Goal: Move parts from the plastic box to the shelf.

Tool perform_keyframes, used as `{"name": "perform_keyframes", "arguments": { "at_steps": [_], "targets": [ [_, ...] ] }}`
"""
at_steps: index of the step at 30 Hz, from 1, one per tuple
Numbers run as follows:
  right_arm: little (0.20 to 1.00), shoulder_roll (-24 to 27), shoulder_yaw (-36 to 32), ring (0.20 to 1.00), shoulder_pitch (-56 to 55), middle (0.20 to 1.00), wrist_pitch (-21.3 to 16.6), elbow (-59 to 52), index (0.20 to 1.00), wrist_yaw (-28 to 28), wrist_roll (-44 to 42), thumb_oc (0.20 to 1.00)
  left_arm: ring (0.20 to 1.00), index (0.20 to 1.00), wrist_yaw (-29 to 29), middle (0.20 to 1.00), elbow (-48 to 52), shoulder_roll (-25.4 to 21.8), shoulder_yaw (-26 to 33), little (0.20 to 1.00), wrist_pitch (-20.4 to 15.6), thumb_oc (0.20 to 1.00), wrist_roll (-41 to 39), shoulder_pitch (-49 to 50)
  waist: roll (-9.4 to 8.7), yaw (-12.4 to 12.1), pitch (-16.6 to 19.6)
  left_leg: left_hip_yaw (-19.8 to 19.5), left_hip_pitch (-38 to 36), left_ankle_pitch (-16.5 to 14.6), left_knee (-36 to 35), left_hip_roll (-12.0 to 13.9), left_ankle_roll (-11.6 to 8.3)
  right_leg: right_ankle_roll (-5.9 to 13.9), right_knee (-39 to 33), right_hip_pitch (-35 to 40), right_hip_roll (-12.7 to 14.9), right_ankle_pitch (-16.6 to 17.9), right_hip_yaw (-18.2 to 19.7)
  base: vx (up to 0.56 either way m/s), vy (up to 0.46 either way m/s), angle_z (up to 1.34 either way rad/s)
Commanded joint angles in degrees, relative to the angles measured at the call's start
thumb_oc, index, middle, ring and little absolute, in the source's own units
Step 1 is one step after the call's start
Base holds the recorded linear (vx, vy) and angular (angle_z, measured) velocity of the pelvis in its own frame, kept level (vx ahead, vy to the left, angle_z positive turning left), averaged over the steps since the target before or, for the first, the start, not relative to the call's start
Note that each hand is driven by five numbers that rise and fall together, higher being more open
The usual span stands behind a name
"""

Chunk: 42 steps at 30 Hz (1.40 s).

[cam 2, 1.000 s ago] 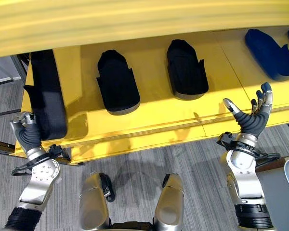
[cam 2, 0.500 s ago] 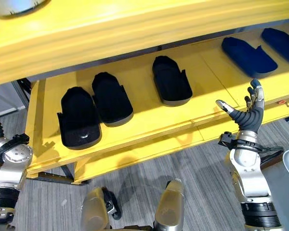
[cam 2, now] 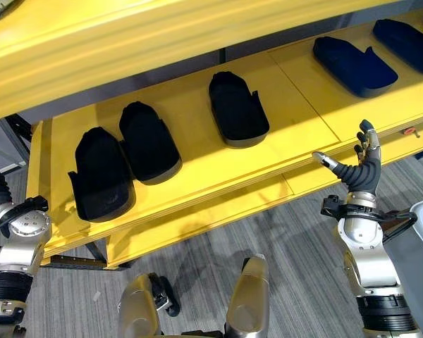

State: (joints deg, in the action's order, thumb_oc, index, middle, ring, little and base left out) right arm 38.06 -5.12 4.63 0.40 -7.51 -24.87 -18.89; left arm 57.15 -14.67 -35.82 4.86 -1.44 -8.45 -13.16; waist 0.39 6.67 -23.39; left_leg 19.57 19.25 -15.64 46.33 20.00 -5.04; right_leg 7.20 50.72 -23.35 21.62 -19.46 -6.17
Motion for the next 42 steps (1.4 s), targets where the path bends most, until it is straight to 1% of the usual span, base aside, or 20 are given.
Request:
{"name": "perform_keyframes", "arguments": {
  "at_steps": [1,6,8,10,11,13,16,17,19,24,27,31,33,36,38,41,42],
  "targets": [
    [1.0,-2.23,-1.02,1.0,3.07,1.0,-3.34,-2.13,1.0,0.41,1.26,1.0,1.0,1.0,-3.6,1.0,4.85,-0.19,0.11,1.0,-4.22,1.0,0.65,-2.62,-0.33,0.07,-0.4,1.92,-0.68,-1.29,-0.92,-1.41,3.74,-5.03,-1.3,2.71,-2.23,1.13,-6.76,-0.05,-0.038,0.05],
    [1.0,-3.89,-0.85,1.0,2.47,1.0,-3.81,-3.04,1.0,-0.49,1.96,1.0,1.0,1.0,-4.66,1.0,11.42,2.56,-1.77,1.0,-5.37,1.0,5.02,-0.32,-0.78,-0.69,-1.49,1.32,-1.07,-1.12,-2.67,-2.33,4.1,-4.53,-2.68,3.02,-3.14,1.65,-7.06,-0.05,-0.046,0.04],
    [1.0,-4.48,-1.1,1.0,2.15,1.0,-4.27,-3.34,1.0,-0.67,2.12,1.0,1.0,1.0,-4.63,1.0,13.67,2.75,-1.92,1.0,-5.86,1.0,9.93,0.86,-0.93,-1.09,-1.81,1.12,-1.17,-1.05,-3.39,-2.65,4.2,-4.24,-3.21,3.02,-3.32,1.9,-7.29,-0.04,-0.048,0.05],
    [1.0,-4.68,-1.58,1.0,1.75,1.0,-4.47,-3.66,1.0,-0.69,2.18,1.0,1.0,1.0,-5.48,1.0,15.78,1.99,-2.08,1.0,-6.31,1.0,15.3,1.77,-1.12,-1.51,-2.08,0.99,-1.27,-0.98,-4.15,-2.98,4.21,-3.93,-3.78,3.05,-3.36,2.11,-7.63,-0.05,-0.055,0.06],
    [1.0,-4.7,-1.98,1.0,1.49,1.0,-4.28,-3.89,1.0,-0.66,1.96,1.0,1.0,1.0,-6.46,1.0,17.58,1.45,-2.08,1.0,-5.48,1.0,17.87,2.47,-1.21,-1.72,-2.26,0.98,-1.42,-0.93,-4.6,-3.13,4.22,-3.79,-4.15,3.19,-3.3,2.25,-7.96,-0.04,-0.044,0.07],
    [1.0,-4.56,-2.5,1.0,1.1,1.0,-4.08,-4.09,1.0,-0.86,1.56,1.0,1.0,1.0,-6.92,1.0,19.13,0.61,-1.95,1.0,-5.34,1.0,21.42,3.61,-1.24,-2.04,-2.46,0.92,-1.68,-0.79,-5.38,-3.44,4.19,-3.61,-4.73,3.46,-3.23,2.44,-8.4,-0.03,-0.033,0.08],
    [1.0,-4.94,-3.28,1.0,0.25,1.0,-4.41,-4.13,1.0,-0.74,1.43,1.0,1.0,1.0,-7.6,1.0,21.13,0.01,-1.27,1.0,-6.09,1.0,23.45,6.07,-1.18,-2.5,-2.7,0.84,-1.97,-0.56,-6.5,-3.86,4.26,-3.32,-5.63,3.76,-3.18,2.72,-8.85,-0.03,-0.029,0.1],
    [1.0,-5.31,-3.79,1.0,-0.45,1.0,-4.77,-4.36,1.0,-1.16,1.78,1.0,1.0,1.0,-7.98,1.0,22.45,0.15,-0.62,1.0,-6.56,1.0,25.86,8.07,-1.06,-2.94,-2.94,0.75,-2.08,-0.33,-7.28,-4.14,4.25,-3.14,-6.36,3.9,-3.15,3.01,-9.14,-0.06,-0.027,0.08],
    [1.0,-5.38,-4.15,1.0,-0.84,1.0,-4.98,-4.53,1.0,-1.25,1.56,1.0,1.0,1.0,-8.17,1.0,23.0,0.01,-0.21,1.0,-7.43,1.0,26.66,9.37,-0.99,-3.21,-3.02,0.67,-2.21,-0.14,-7.84,-4.29,4.21,-3.03,-6.81,4.01,-3.09,3.2,-9.36,-0.05,-0.017,0.05],
    [1.0,-5.42,-4.95,1.0,-1.59,1.0,-5.7,-4.66,1.0,-1.67,1.37,1.0,1.0,1.0,-7.94,1.0,25.25,-0.59,0.8,1.0,-8.9,1.0,32.0,13.12,-0.81,-4.15,-3.34,0.61,-2.76,0.38,-9.5,-4.64,4.07,-2.73,-8.88,4.96,-2.86,3.94,-10.33,-0.04,-0.013,0.08],
    [1.0,-5.19,-5.46,1.0,-1.95,1.0,-6.13,-4.62,1.0,-2.0,0.99,1.0,1.0,1.0,-8.62,1.0,26.3,-1.57,1.23,1.0,-10.5,1.0,35.12,14.42,-0.8,-4.66,-3.57,0.66,-3.03,0.62,-10.32,-4.79,4.09,-2.51,-9.64,5.3,-2.68,4.31,-10.87,-0.03,-0.019,0.07],
    [1.0,-5.14,-6.06,1.0,-2.41,1.0,-6.4,-4.8,1.0,-2.27,0.94,1.0,1.0,1.0,-9.77,1.0,27.68,-1.98,1.68,1.0,-12.13,1.0,34.36,15.95,-0.71,-5.04,-3.91,0.64,-3.01,0.72,-10.68,-4.82,4.06,-2.3,-10.27,5.41,-2.54,4.65,-11.25,-0.02,-0.008,0.01],
    [1.0,-5.24,-6.35,1.0,-2.51,1.0,-7.02,-4.75,1.0,-3.27,0.88,1.0,1.0,1.0,-10.16,1.0,28.85,-2.28,1.97,1.0,-13.73,1.0,36.48,17.52,-0.71,-5.51,-4.19,0.62,-3.04,0.65,-10.8,-4.81,4.03,-2.21,-10.71,5.66,-2.42,4.81,-11.7,-0.04,-0.025,0.01],
    [1.0,-5.23,-6.71,1.0,-2.78,1.0,-7.19,-4.9,1.0,-3.55,0.45,1.0,1.0,1.0,-10.95,1.0,29.46,-2.6,2.16,1.0,-14.87,1.0,37.07,18.71,-0.7,-5.77,-4.27,0.57,-3.15,0.73,-11.2,-4.94,4.07,-2.13,-11.04,5.81,-2.41,4.95,-11.88,-0.02,-0.014,0.04],
    [1.0,-5.33,-6.75,1.0,-2.93,1.0,-7.49,-4.75,1.0,-3.78,0.38,1.0,1.0,1.0,-10.62,1.0,30.29,-2.58,2.2,1.0,-16.79,1.0,38.72,19.5,-0.67,-6.04,-4.38,0.49,-3.2,0.83,-11.61,-5.11,4.14,-2.06,-11.5,5.99,-2.43,5.1,-12.03,0.0,0.0,0.0],
    [1.0,-5.5,-6.41,1.0,-2.76,1.0,-8.05,-4.28,1.0,-4.05,0.26,1.0,1.0,1.0,-12.71,1.0,30.46,-3.08,0.99,1.0,-17.0,1.0,38.99,19.54,-0.7,-6.17,-4.52,0.35,-3.41,1.0,-12.25,-5.4,4.23,-1.93,-12.01,6.19,-2.52,5.39,-12.17,-0.01,-0.006,0.02],
    [1.0,-5.51,-6.03,1.0,-2.6,1.0,-8.57,-3.88,1.0,-4.23,0.33,1.0,1.0,1.0,-13.34,1.0,30.43,-3.3,0.28,1.0,-17.09,1.0,40.38,19.35,-0.65,-6.2,-4.57,0.36,-3.52,1.15,-12.58,-5.48,4.25,-1.88,-12.45,6.42,-2.64,5.54,-12.27,-0.02,-0.027,0.12]
  ]
}}
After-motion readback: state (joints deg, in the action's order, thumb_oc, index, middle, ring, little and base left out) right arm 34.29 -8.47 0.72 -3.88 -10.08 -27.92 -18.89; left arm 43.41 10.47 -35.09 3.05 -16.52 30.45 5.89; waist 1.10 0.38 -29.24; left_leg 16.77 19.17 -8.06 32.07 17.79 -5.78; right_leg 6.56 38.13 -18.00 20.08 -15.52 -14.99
